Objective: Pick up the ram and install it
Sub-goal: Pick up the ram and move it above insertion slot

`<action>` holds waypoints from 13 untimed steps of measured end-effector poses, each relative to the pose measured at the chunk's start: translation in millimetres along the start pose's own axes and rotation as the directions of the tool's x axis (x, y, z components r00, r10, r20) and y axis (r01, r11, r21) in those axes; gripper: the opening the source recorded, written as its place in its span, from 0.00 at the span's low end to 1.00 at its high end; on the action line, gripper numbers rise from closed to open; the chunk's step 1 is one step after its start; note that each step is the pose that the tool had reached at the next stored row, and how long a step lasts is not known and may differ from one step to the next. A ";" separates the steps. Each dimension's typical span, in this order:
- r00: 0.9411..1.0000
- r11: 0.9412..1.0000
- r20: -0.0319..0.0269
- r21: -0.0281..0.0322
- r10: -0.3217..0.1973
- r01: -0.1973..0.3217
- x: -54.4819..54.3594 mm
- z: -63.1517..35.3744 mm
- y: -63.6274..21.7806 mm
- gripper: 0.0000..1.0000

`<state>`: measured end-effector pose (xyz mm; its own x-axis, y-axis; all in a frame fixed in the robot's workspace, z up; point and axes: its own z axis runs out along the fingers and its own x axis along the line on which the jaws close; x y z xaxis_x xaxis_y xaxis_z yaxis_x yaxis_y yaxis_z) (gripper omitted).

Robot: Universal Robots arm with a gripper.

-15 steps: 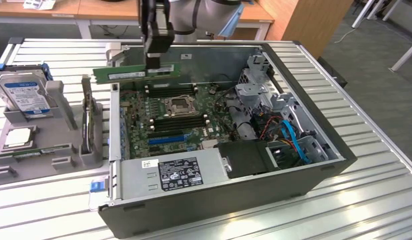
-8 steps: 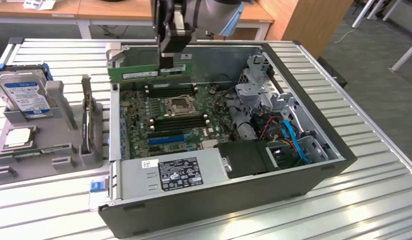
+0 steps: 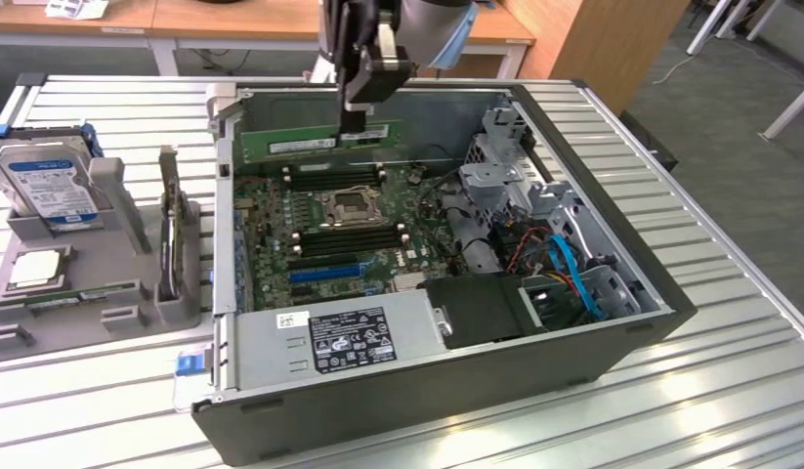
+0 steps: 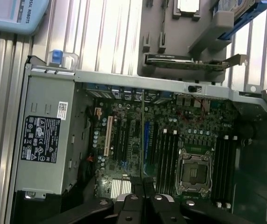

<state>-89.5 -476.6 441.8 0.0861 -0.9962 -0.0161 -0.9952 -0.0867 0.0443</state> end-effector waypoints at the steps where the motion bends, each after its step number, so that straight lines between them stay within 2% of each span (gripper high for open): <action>1: 1.000 1.000 0.000 0.000 0.000 0.000 0.3 -0.2 -3.3 0.11; 5: 1.000 1.000 0.000 0.000 -0.001 0.001 1.1 -0.6 -12.5 0.11; 13: 1.000 1.000 0.000 0.000 0.000 0.000 1.1 -0.6 -13.1 0.11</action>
<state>-76.4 -476.6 441.9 0.0864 -0.9961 -0.0160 -0.9952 -0.0870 0.0445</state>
